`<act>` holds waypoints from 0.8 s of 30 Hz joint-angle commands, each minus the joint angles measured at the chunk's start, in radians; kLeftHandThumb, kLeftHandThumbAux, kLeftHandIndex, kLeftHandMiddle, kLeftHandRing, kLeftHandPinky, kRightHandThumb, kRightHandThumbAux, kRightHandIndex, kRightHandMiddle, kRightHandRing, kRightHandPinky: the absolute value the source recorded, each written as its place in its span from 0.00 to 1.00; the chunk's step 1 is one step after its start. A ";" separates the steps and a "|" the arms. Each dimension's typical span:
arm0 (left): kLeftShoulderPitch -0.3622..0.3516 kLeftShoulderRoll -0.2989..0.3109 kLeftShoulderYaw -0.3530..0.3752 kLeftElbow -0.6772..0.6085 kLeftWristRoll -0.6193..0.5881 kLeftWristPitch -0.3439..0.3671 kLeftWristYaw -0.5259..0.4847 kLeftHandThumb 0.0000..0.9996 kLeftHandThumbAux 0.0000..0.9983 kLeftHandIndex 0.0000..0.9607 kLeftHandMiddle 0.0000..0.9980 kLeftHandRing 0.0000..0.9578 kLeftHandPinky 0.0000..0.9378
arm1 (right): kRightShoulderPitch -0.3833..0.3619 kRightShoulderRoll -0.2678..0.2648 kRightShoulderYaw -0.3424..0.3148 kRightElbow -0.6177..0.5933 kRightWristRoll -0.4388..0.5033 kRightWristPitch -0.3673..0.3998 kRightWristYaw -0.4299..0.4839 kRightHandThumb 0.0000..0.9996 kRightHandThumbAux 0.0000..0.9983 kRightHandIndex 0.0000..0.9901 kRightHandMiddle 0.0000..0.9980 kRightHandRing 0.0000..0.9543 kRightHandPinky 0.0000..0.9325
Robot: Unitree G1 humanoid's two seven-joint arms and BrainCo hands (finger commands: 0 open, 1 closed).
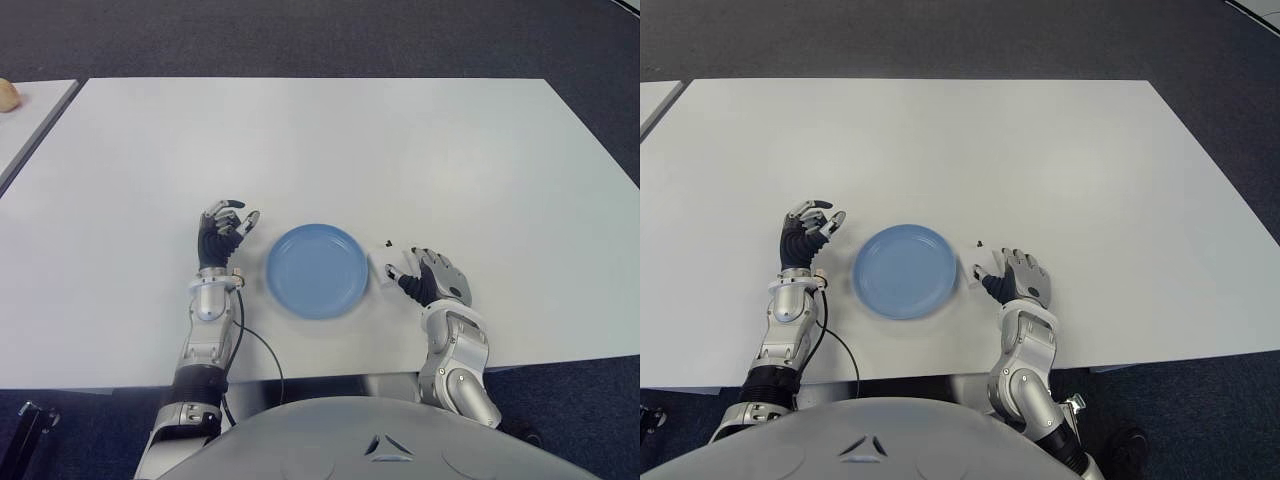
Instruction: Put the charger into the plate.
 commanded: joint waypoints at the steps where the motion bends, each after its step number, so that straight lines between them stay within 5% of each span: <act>1: 0.020 -0.014 -0.002 -0.013 0.000 0.018 0.013 0.71 0.72 0.46 0.78 0.79 0.80 | 0.029 -0.008 0.015 0.033 -0.044 -0.040 0.032 0.52 0.20 0.00 0.00 0.00 0.00; 24: 0.041 -0.041 -0.005 -0.046 0.004 0.021 0.024 0.71 0.72 0.46 0.79 0.80 0.80 | 0.082 -0.128 0.003 0.066 -0.090 -0.309 -0.037 0.53 0.15 0.00 0.00 0.00 0.00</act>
